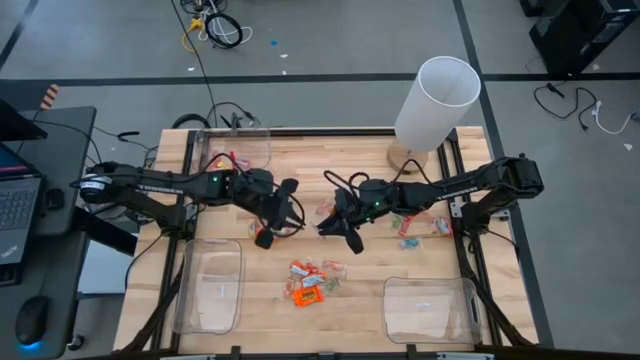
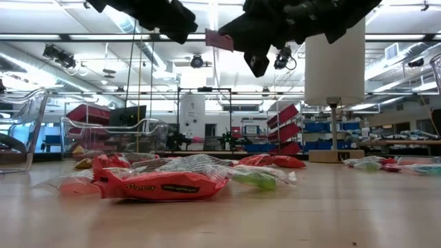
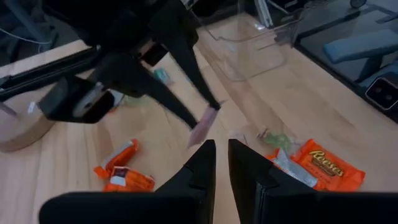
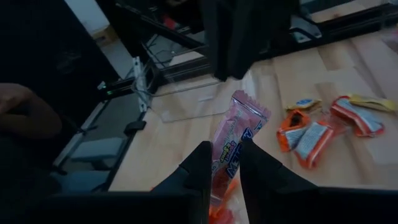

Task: Sort candy
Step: Put the pink candy into the top left transparent bin

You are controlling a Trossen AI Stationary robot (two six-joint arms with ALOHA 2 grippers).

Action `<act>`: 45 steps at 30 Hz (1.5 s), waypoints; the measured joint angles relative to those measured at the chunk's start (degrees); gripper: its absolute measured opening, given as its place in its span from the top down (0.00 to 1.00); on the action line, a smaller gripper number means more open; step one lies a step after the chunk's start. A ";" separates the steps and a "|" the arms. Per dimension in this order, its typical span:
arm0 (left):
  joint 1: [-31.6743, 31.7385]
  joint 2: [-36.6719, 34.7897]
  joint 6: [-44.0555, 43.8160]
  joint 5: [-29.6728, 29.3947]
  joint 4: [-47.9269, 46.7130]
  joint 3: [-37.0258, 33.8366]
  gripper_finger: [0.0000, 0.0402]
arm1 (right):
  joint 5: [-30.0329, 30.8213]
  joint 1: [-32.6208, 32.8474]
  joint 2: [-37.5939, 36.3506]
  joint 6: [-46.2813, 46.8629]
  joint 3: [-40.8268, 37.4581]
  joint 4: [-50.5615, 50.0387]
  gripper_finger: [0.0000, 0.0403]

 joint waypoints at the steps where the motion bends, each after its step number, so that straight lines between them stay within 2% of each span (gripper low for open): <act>1: 0.04 0.00 0.33 -0.02 -0.11 0.00 0.88 | -0.38 0.00 0.00 -0.02 0.00 -0.02 0.84; 12: 0.06 0.54 1.66 -0.22 1.48 0.00 0.88 | -2.86 0.13 0.00 -0.50 0.00 1.53 0.84; 26: 0.06 4.48 2.09 0.59 6.10 0.02 0.70 | -4.17 0.28 0.00 -1.37 -0.01 2.34 0.84; 30: 0.04 4.47 2.30 3.33 6.00 0.02 0.70 | -4.17 0.28 0.00 -1.55 -0.02 2.24 0.84; 45: 0.06 4.46 2.86 3.41 8.81 0.02 0.70 | -3.89 0.28 0.00 -1.98 -0.02 2.26 0.84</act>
